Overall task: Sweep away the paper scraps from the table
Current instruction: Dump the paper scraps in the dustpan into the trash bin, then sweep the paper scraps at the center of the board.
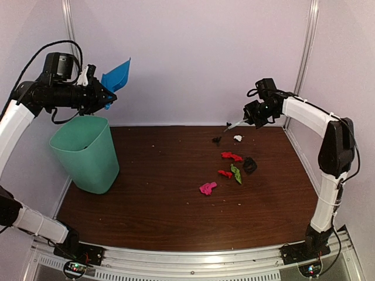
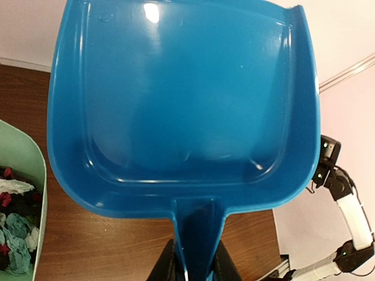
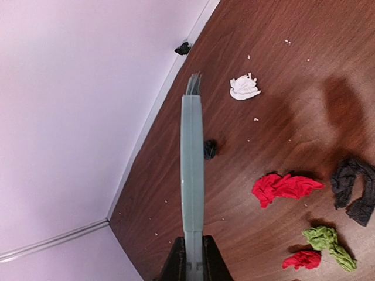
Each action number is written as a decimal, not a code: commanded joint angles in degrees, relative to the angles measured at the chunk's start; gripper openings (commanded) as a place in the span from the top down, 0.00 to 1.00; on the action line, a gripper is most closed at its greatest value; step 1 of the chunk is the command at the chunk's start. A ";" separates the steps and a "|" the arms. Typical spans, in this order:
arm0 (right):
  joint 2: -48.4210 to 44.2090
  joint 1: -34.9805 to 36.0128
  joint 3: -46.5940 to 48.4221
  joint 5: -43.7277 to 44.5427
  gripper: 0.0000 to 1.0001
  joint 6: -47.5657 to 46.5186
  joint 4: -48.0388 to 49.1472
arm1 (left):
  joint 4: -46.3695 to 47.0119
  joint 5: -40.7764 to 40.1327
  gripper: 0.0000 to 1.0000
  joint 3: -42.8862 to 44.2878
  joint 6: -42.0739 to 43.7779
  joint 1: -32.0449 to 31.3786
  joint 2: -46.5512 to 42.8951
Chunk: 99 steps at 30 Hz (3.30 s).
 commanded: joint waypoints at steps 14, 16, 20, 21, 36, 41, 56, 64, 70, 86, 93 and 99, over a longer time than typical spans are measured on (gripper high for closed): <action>21.62 -1.15 15.45 -2.25 1.00 14.78 11.06 | 0.83 -6.47 1.00 -1.53 14.86 -4.61 3.94; 22.64 -0.83 15.61 -2.62 1.00 14.53 9.99 | 0.88 -6.44 1.00 -1.44 15.48 -4.61 4.54; 22.28 0.14 13.74 -3.21 1.00 13.04 6.43 | 1.48 -5.84 1.00 -1.30 16.13 -4.66 5.59; 21.67 0.43 12.90 -3.15 1.00 12.64 5.05 | 1.63 -5.61 1.00 -1.21 16.22 -4.67 5.84; -1.18 4.44 -24.26 -6.55 1.00 11.52 6.09 | 2.19 -6.28 1.00 -0.71 14.51 -8.91 7.38; -11.52 7.61 -33.49 -7.60 1.00 10.48 2.77 | 2.19 -8.68 1.00 -1.45 13.21 -11.84 6.87; -29.09 4.27 -35.29 -1.55 1.00 1.61 5.29 | 2.02 -16.57 1.00 -4.87 10.61 -23.36 4.66; -15.47 -1.64 -25.66 -4.48 1.00 2.09 11.25 | 2.00 -18.40 1.00 -6.94 9.01 -28.27 4.64; -2.51 -4.61 -14.72 -5.70 1.00 2.97 10.33 | 1.05 -20.30 1.00 -7.96 10.28 -32.36 5.62; -2.99 -6.93 -25.75 -6.74 1.00 3.92 8.71 | 0.15 -19.32 1.00 -9.60 17.34 -33.44 8.68; -12.04 -7.04 -36.53 -6.58 1.00 0.20 5.84 | 1.72 -18.32 1.00 -11.82 22.16 -33.41 9.13; -21.27 -7.05 -43.59 -5.30 1.00 -3.00 1.11 | 2.26 -18.54 1.00 -15.30 23.12 -33.43 8.47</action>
